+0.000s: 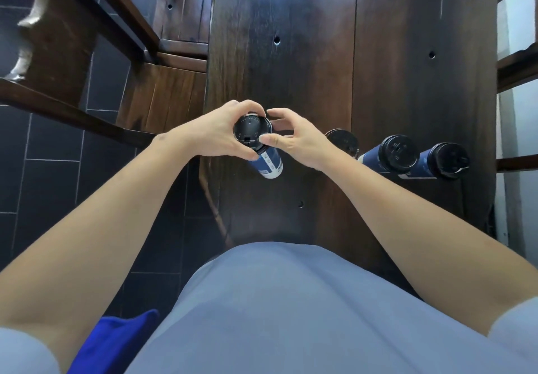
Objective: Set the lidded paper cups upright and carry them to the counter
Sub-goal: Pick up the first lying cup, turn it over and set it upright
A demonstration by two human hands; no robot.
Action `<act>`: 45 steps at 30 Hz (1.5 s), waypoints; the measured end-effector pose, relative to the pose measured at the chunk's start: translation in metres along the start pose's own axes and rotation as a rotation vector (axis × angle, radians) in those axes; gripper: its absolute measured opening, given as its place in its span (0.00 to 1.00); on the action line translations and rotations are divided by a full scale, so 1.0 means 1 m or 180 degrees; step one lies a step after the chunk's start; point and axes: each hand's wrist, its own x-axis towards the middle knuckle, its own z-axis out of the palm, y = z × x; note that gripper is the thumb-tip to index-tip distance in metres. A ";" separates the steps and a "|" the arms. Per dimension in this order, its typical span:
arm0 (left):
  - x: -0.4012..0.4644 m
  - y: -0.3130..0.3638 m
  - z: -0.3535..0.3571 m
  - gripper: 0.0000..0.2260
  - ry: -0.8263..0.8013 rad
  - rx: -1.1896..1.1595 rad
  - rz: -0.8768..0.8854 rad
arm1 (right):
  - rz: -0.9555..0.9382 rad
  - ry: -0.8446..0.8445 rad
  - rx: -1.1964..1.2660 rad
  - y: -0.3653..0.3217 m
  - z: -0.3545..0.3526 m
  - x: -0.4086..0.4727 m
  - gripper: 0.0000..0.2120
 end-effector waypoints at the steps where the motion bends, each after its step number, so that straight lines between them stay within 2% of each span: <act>1: -0.002 -0.001 0.002 0.34 -0.0010 0.0074 0.0012 | -0.0009 -0.0036 0.0010 0.001 0.003 -0.002 0.30; 9: -0.019 0.004 0.008 0.32 -0.0017 0.0225 -0.0092 | 0.0081 -0.0041 0.0175 0.007 0.010 -0.027 0.29; 12: -0.029 0.000 0.005 0.29 0.0105 -0.0411 -0.0070 | 0.0094 0.0010 0.0232 0.017 0.008 -0.042 0.28; 19: -0.063 -0.006 0.034 0.25 0.0506 -0.2508 -0.0046 | -0.0005 0.0341 0.0641 0.034 -0.008 -0.084 0.28; 25: -0.078 -0.004 0.067 0.29 0.0617 -0.3297 -0.0112 | -0.0234 0.0382 0.1047 0.035 -0.026 -0.108 0.29; 29: -0.084 -0.001 0.072 0.27 0.0569 -0.3303 -0.0120 | -0.0268 0.0299 0.1069 0.034 -0.035 -0.113 0.28; 34: -0.088 0.007 0.064 0.36 0.0808 -0.2546 0.0057 | -0.0238 0.0214 0.1123 0.032 -0.043 -0.117 0.28; 39: -0.091 0.019 0.057 0.28 0.0807 -0.2138 0.0158 | -0.0302 0.0217 0.0996 0.025 -0.049 -0.122 0.29; 45: -0.091 0.027 0.059 0.27 0.0918 -0.2118 0.0146 | -0.0264 0.0244 0.1041 0.021 -0.055 -0.130 0.29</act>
